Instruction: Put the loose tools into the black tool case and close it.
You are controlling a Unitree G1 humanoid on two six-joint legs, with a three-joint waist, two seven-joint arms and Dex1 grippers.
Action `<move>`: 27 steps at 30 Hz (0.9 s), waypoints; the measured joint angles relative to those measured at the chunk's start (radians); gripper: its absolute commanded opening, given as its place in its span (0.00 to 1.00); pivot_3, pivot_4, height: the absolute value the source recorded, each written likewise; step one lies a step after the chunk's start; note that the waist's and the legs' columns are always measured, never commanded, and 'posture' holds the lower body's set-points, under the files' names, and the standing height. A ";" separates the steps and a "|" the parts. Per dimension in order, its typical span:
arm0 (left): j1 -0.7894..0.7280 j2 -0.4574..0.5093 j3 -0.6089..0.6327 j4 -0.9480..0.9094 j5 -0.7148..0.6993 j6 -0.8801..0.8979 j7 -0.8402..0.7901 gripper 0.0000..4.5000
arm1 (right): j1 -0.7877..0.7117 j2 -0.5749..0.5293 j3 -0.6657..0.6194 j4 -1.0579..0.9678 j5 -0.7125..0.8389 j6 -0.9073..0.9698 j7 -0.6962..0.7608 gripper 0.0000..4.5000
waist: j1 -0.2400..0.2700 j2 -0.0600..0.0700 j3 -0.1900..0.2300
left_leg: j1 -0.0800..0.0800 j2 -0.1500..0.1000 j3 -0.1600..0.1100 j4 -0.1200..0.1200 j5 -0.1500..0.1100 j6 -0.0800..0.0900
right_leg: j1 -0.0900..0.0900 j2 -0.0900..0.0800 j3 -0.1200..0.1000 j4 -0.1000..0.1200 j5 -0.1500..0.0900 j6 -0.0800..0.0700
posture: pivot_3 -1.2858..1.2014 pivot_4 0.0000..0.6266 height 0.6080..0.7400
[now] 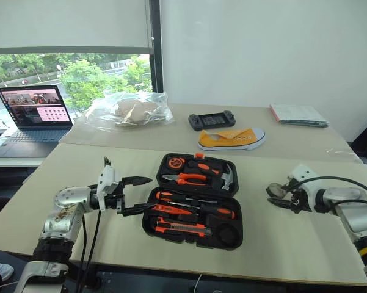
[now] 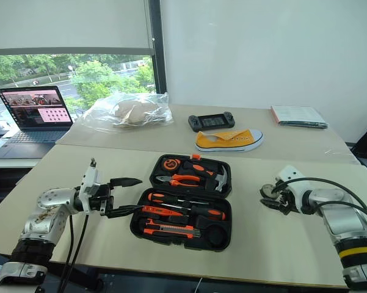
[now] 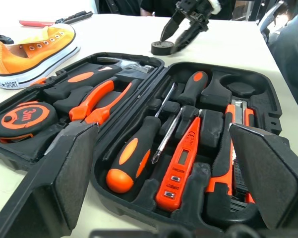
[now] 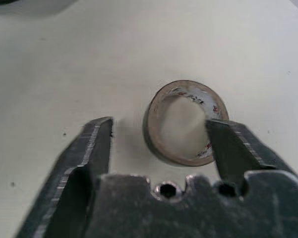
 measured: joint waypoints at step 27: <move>0.090 0.036 0.001 -0.047 0.000 -0.024 -0.059 1.00 | 0.223 -0.045 0.030 -0.791 0.408 0.232 0.306 0.01 | -0.001 0.002 0.003 | 0.001 -0.001 -0.002 0.002 -0.002 0.002 | 0.001 -0.005 -0.001 0.001 0.000 0.000 | 0.52 0.24 1.00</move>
